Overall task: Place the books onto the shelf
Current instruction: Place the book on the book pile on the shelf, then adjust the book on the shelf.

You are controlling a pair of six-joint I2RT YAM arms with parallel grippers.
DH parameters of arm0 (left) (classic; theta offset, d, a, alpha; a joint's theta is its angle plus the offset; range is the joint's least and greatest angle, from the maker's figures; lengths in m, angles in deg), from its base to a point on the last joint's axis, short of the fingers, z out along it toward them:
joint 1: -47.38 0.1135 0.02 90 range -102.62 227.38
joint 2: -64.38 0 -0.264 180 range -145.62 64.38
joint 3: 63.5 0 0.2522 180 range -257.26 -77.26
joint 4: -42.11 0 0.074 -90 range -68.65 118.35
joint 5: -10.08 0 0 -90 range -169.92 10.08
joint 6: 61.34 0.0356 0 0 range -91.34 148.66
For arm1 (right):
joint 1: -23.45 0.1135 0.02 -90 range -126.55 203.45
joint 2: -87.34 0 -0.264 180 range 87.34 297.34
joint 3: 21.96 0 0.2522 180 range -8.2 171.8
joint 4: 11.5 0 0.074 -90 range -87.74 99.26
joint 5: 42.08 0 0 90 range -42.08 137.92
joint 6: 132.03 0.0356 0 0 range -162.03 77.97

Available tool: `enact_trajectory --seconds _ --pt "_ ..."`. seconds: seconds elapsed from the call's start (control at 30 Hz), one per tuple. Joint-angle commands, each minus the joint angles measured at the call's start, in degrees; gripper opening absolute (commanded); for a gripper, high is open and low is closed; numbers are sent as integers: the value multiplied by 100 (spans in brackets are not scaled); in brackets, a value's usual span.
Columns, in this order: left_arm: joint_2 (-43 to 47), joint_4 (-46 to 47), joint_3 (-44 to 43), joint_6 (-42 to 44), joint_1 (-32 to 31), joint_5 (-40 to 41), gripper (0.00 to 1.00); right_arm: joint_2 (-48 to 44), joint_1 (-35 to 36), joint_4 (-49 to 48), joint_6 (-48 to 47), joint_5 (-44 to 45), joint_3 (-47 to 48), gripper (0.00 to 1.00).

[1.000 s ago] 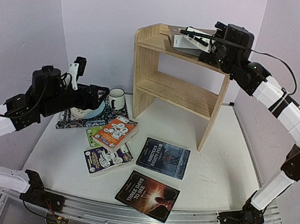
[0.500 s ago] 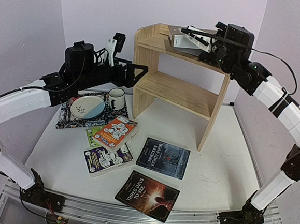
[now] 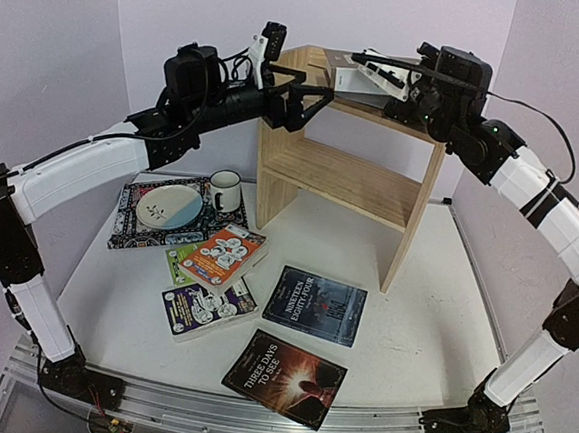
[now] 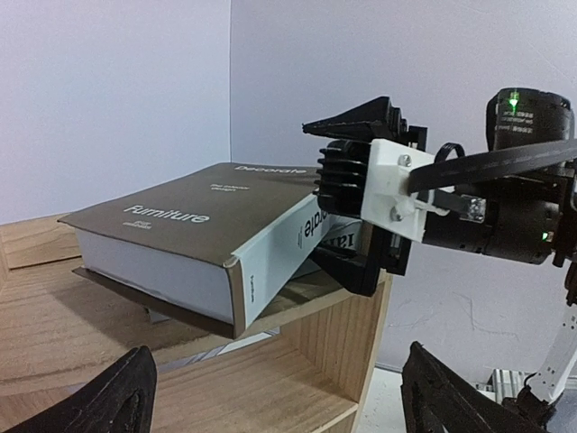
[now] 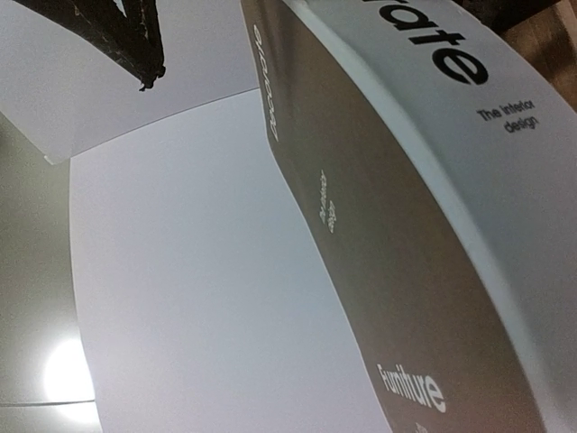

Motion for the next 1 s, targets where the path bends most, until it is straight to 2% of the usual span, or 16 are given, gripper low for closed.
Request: enact_trajectory --seconds 0.0,0.23,0.27,0.37,0.43,0.53,0.7,0.97 --pt "-427 180 -672 213 12 71 95 -12 40 558 191 6 -171 98" --pt "-1040 180 -1481 563 16 326 92 -85 49 600 269 -21 -246 98" --pt "-1116 180 -1577 593 21 371 89 -91 50 607 290 -27 -245 98" --pt "-1339 183 -1850 644 48 475 67 -91 58 624 307 -37 -274 98" --pt "-1478 182 -2024 603 72 563 58 -103 58 626 310 -37 -298 98" --pt "-1673 175 -2278 562 117 536 52 -125 63 641 327 -59 -305 98" --pt "-1919 175 -2623 542 166 529 45 -175 92 683 351 -122 -254 98" --pt "-2364 180 -3160 311 348 439 41 -395 260 820 650 -429 -241 98"
